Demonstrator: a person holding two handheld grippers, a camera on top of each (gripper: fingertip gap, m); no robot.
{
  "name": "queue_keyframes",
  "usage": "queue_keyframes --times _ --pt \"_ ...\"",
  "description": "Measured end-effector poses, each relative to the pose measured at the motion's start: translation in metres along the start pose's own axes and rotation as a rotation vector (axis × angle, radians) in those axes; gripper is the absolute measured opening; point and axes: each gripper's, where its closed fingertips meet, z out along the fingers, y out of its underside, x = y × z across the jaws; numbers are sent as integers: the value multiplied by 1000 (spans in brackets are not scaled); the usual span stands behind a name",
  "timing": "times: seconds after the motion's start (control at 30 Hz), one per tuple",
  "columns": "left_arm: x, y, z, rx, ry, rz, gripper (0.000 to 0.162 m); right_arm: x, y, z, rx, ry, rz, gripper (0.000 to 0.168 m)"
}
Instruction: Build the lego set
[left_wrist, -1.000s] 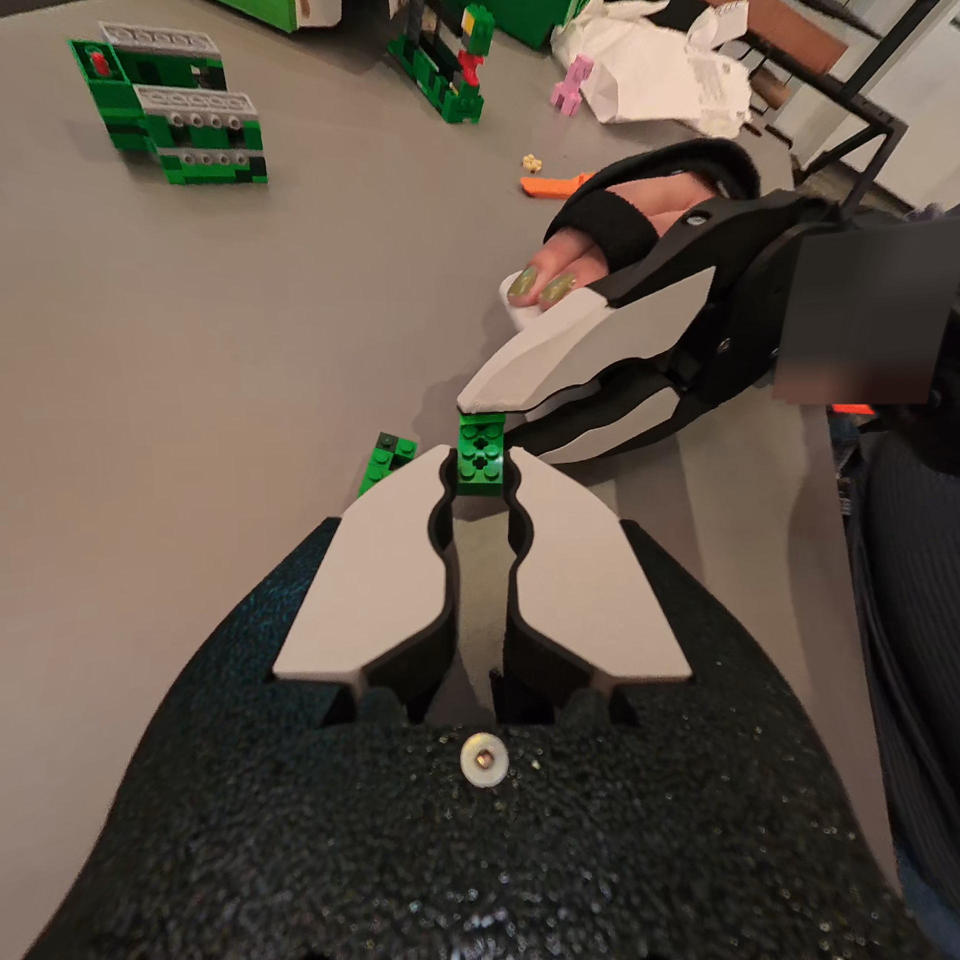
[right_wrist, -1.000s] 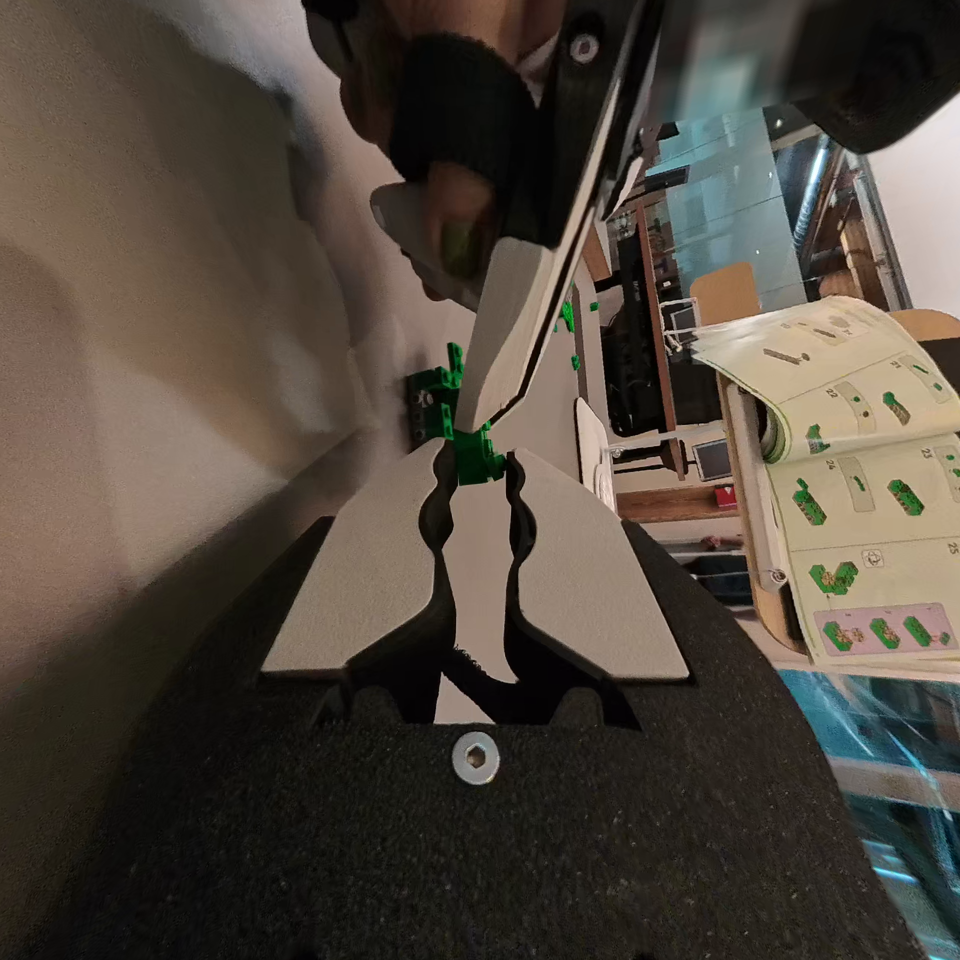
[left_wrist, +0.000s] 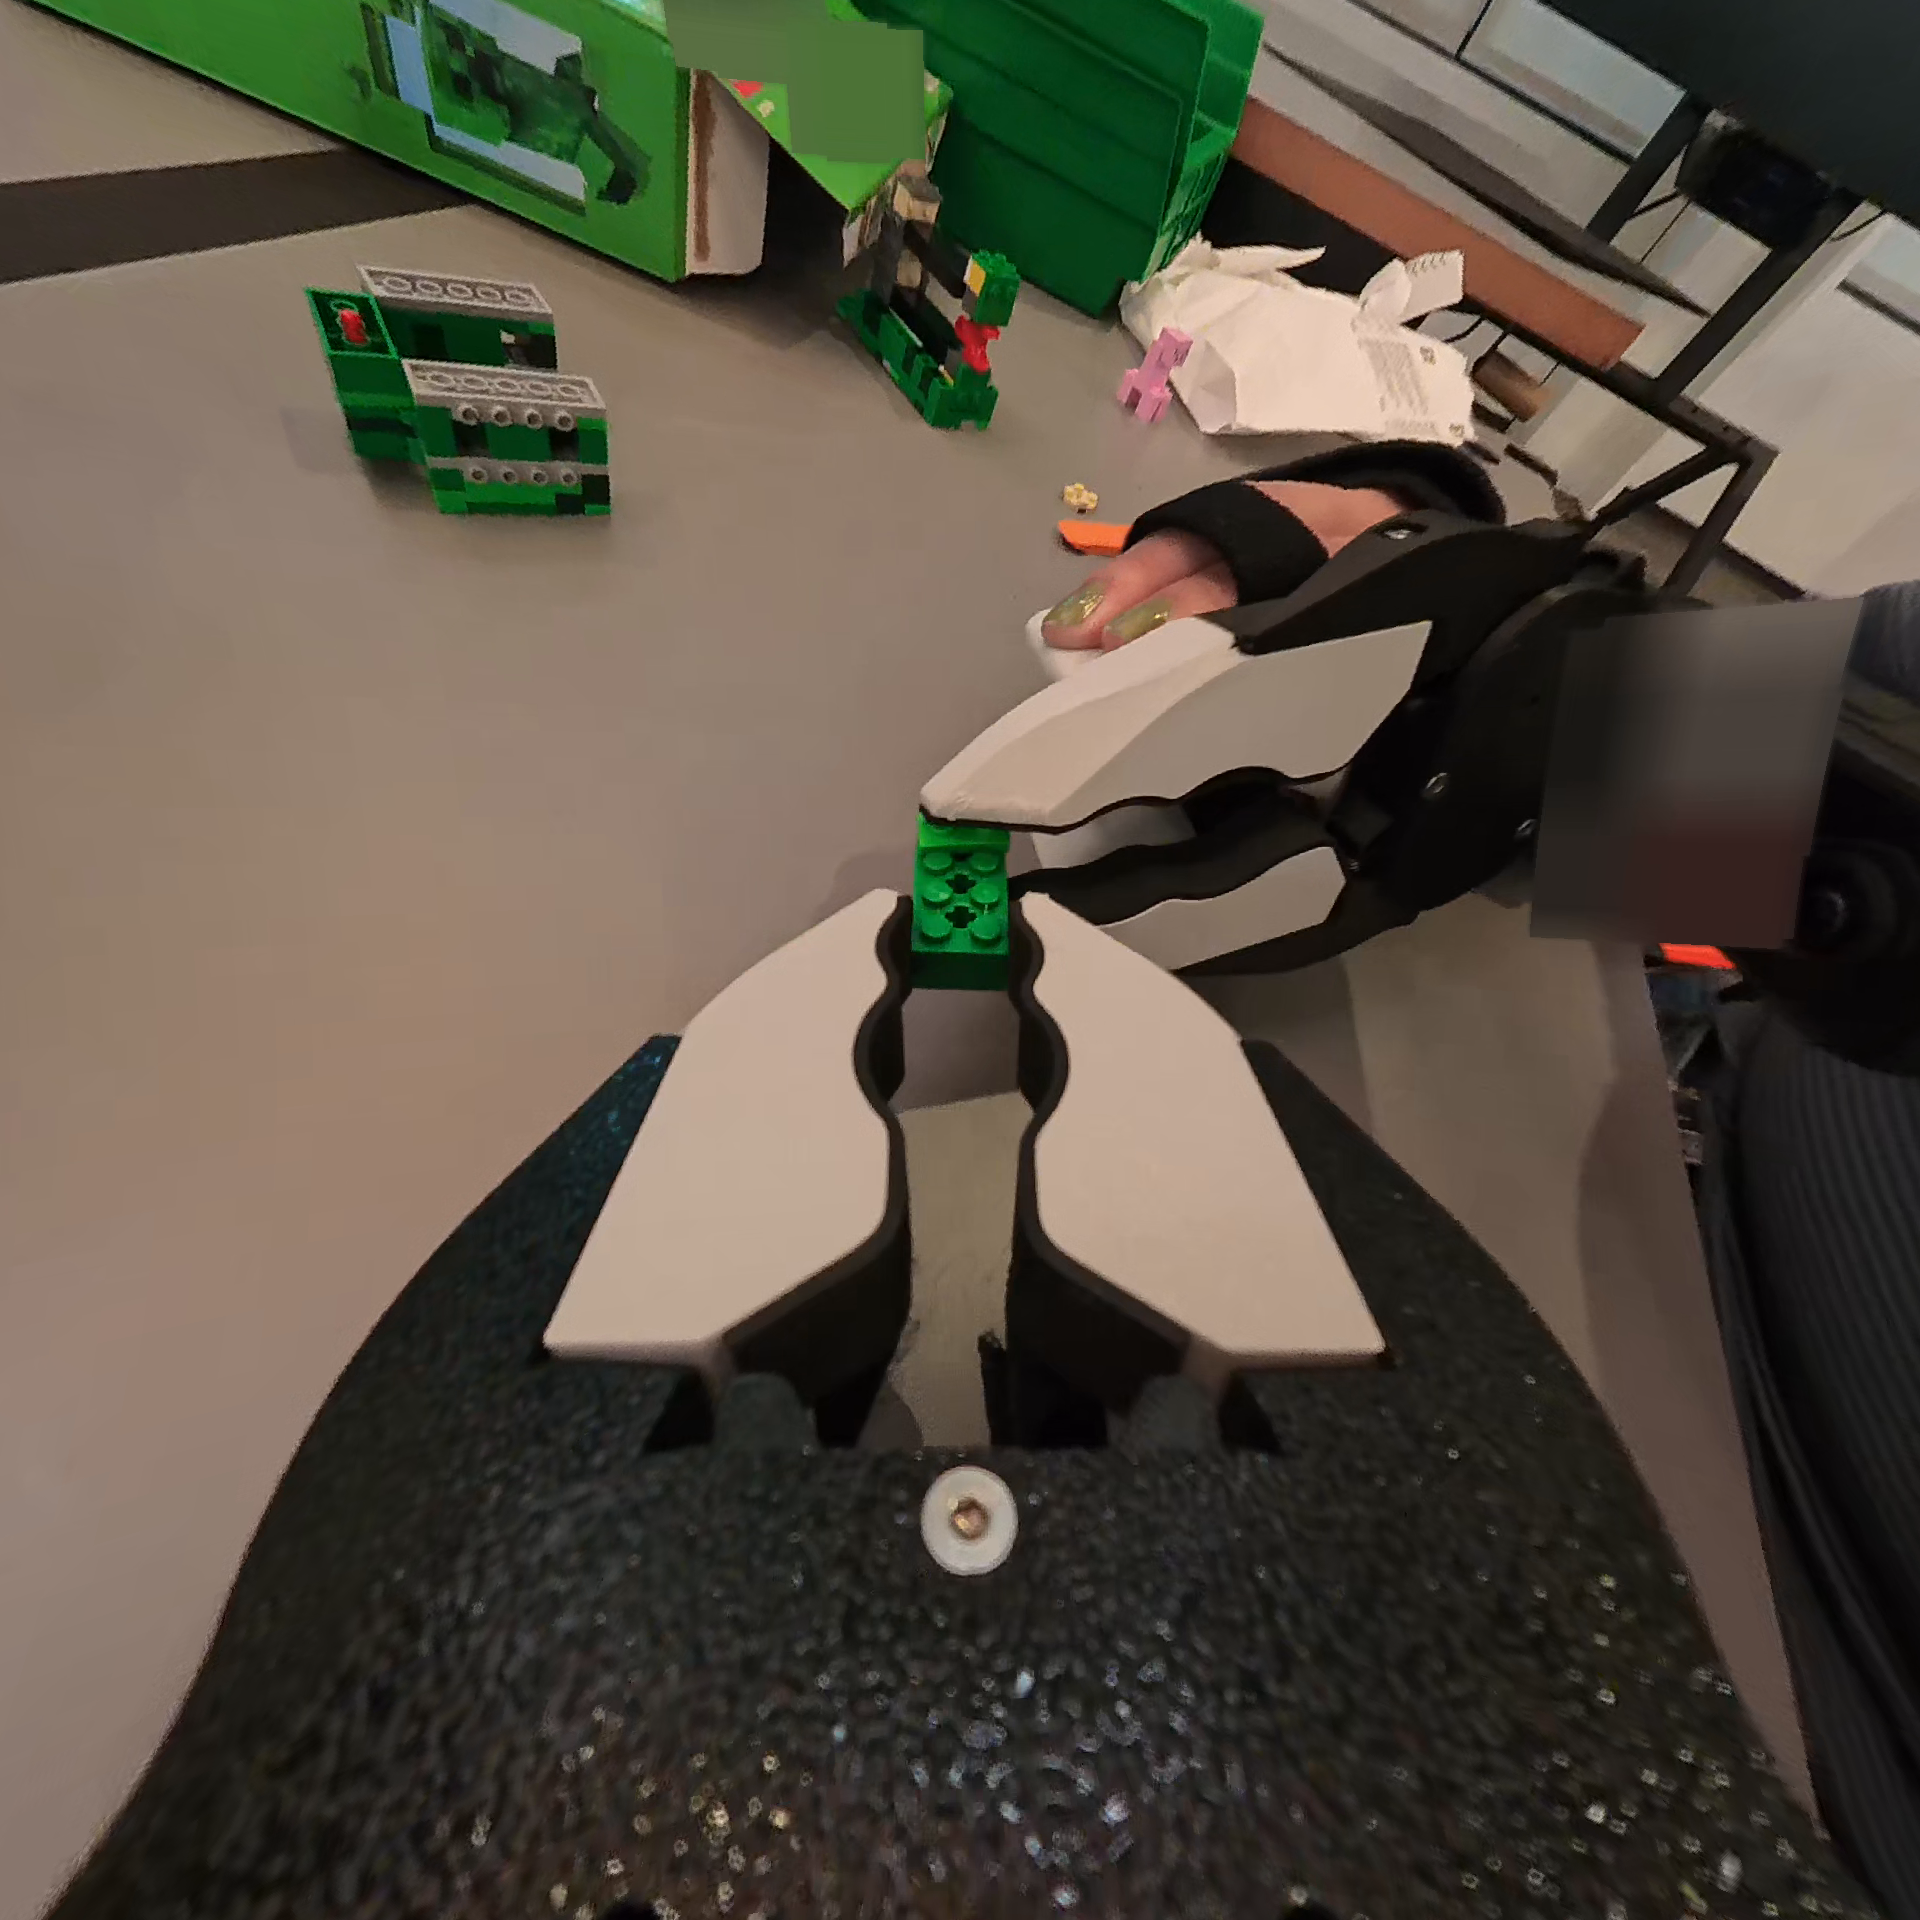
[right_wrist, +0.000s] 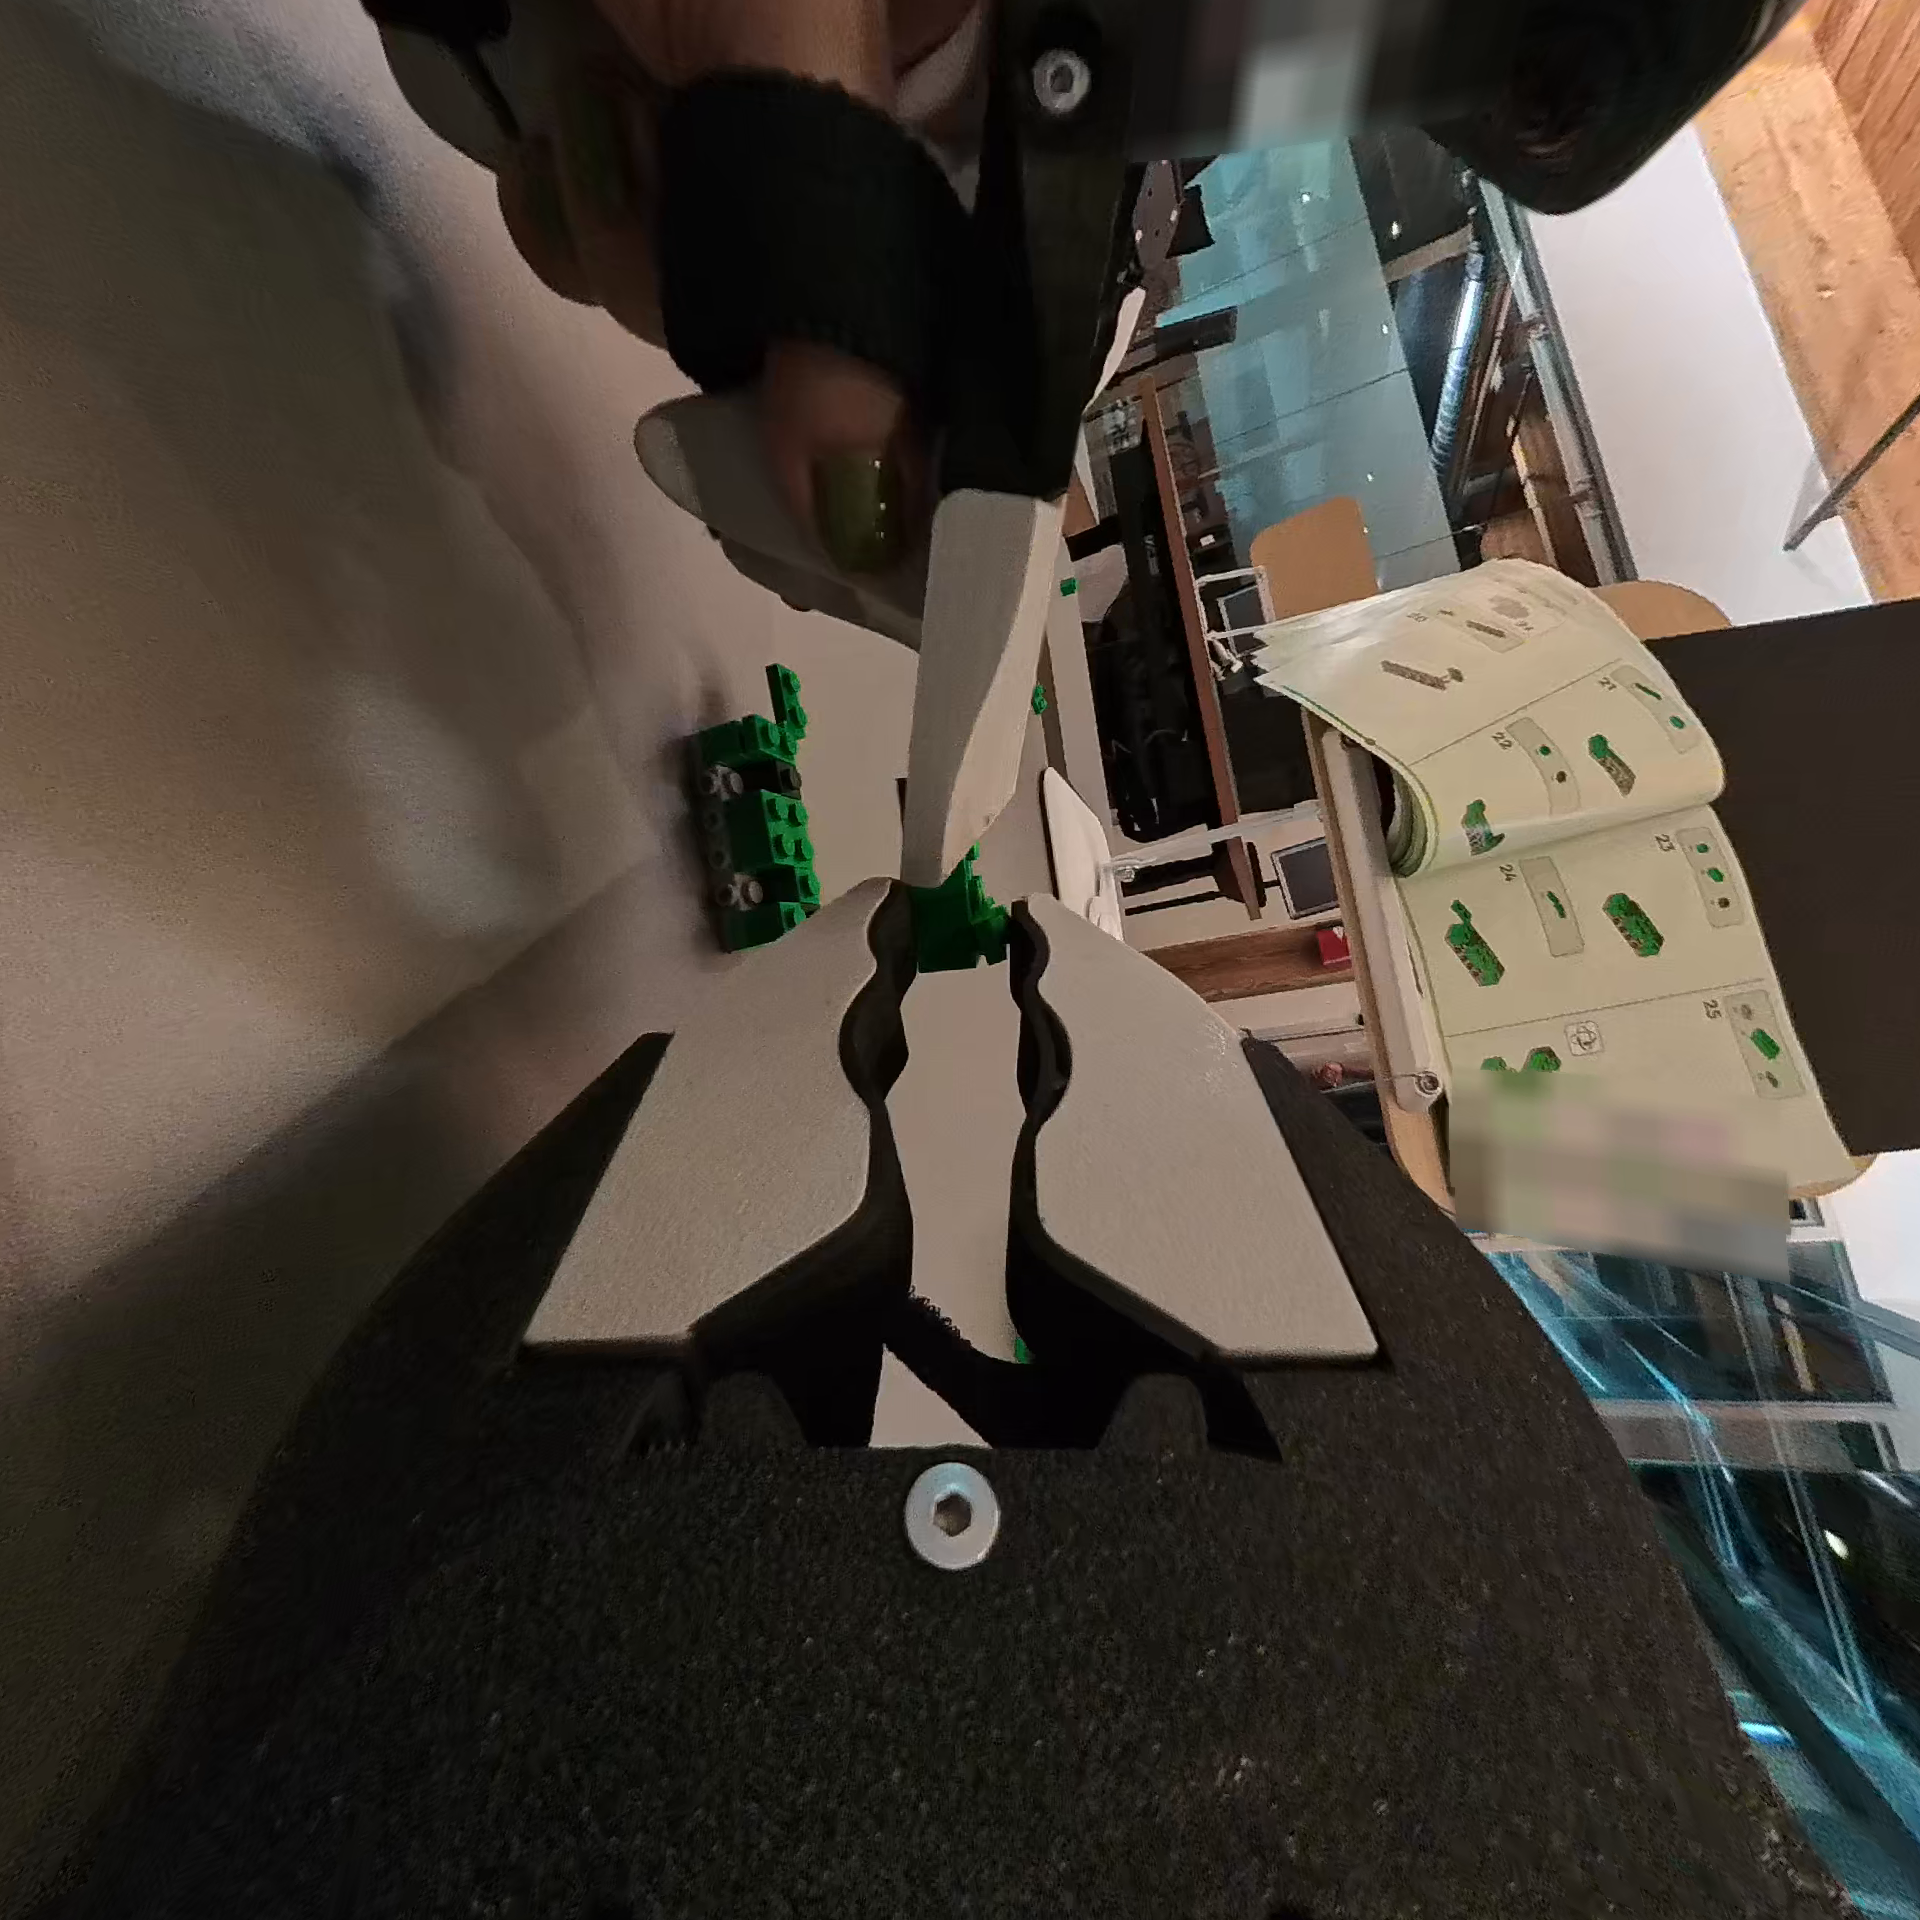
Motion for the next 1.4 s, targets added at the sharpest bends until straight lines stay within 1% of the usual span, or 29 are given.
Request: queue_keyframes --times 0.13,0.37,0.7,0.87,1.1,1.2,1.4 --pt "1 -2 -1 25 24 -20 17 1 -1 0 15 -5 39 17" --pt "7 -10 -5 91 105 -99 16 6 -7 -3 111 -57 243 17" --pt "10 -12 -6 128 180 -166 16 8 -10 -4 150 -69 301 18" --pt "7 -12 -7 135 161 -151 16 9 -9 -2 117 -38 284 18" --pt "9 -22 -11 208 159 -112 16 19 -10 -3 125 1 418 21" --pt "8 -23 -11 213 149 -98 16 19 -9 -2 116 4 407 20" --pt "8 -24 -10 217 123 -68 16 19 -8 -2 74 27 306 18"
